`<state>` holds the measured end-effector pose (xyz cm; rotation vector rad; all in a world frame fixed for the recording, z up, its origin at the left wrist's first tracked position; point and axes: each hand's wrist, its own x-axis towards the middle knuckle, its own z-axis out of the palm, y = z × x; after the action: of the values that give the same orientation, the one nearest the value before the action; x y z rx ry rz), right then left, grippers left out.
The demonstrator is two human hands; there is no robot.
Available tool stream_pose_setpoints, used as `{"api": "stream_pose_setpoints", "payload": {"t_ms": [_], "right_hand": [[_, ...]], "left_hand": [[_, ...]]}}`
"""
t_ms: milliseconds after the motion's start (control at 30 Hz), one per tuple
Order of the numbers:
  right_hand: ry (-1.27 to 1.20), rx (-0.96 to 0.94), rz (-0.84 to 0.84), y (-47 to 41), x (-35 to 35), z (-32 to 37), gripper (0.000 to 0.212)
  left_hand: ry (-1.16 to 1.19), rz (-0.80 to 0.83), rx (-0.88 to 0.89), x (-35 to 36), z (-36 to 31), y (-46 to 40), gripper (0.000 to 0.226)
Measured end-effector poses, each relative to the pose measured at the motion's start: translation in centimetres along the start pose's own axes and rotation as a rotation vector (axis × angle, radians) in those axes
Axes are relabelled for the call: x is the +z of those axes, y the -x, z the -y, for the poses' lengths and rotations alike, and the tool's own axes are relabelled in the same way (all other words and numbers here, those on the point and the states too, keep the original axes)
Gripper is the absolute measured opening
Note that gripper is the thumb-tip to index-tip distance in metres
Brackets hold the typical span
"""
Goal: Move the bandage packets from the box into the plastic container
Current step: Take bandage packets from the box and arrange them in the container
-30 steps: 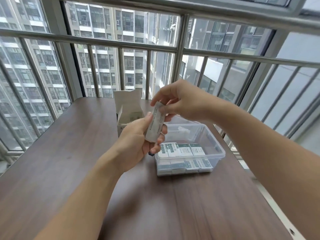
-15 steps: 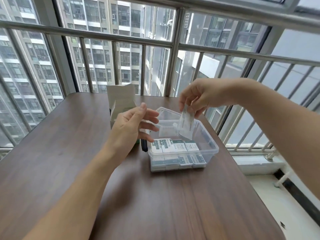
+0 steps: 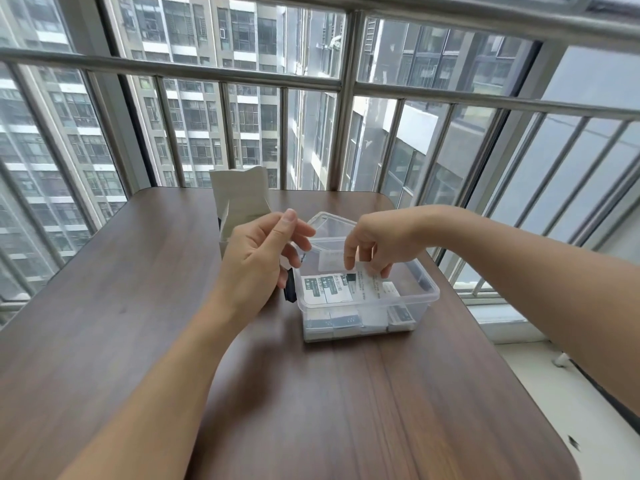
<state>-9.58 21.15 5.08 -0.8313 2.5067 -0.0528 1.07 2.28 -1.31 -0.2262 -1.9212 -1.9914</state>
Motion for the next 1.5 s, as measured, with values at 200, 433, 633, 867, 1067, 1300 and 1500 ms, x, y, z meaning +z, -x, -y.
{"api": "stream_pose_setpoints", "payload": {"t_ms": [200, 433, 633, 867, 1067, 1300, 1500], "right_hand": [[0.002, -0.012, -0.024, -0.2, 0.6, -0.5, 0.025], [0.038, -0.017, -0.071, 0.0, 1.2, -0.2, 0.033], [0.003, -0.012, -0.069, 0.2, 1.6, 0.1, 0.043], [0.066, -0.013, -0.123, 1.8, 0.0, 1.4, 0.041], [-0.21, -0.356, -0.564, 2.3, -3.0, 6.4, 0.014], [-0.009, -0.374, -0.536, -1.7, -3.9, 13.5, 0.017], [0.13, -0.173, -0.521, -4.3, -4.2, 14.2, 0.027]], "left_hand": [[0.024, 0.009, -0.005, 0.1, -0.2, 0.1, 0.04], [0.016, 0.014, 0.001, 0.2, -0.1, 0.2, 0.039], [0.016, 0.008, 0.017, 0.0, -0.1, 0.1, 0.04], [-0.121, -0.212, 0.284, -0.5, -0.1, 0.2, 0.02], [-0.332, -0.708, 0.442, -4.8, 1.0, -0.8, 0.036], [-0.084, -0.18, -0.054, -5.1, 3.7, -1.4, 0.105], [-0.194, -0.181, -0.132, -5.3, 4.8, -1.5, 0.139]]}}
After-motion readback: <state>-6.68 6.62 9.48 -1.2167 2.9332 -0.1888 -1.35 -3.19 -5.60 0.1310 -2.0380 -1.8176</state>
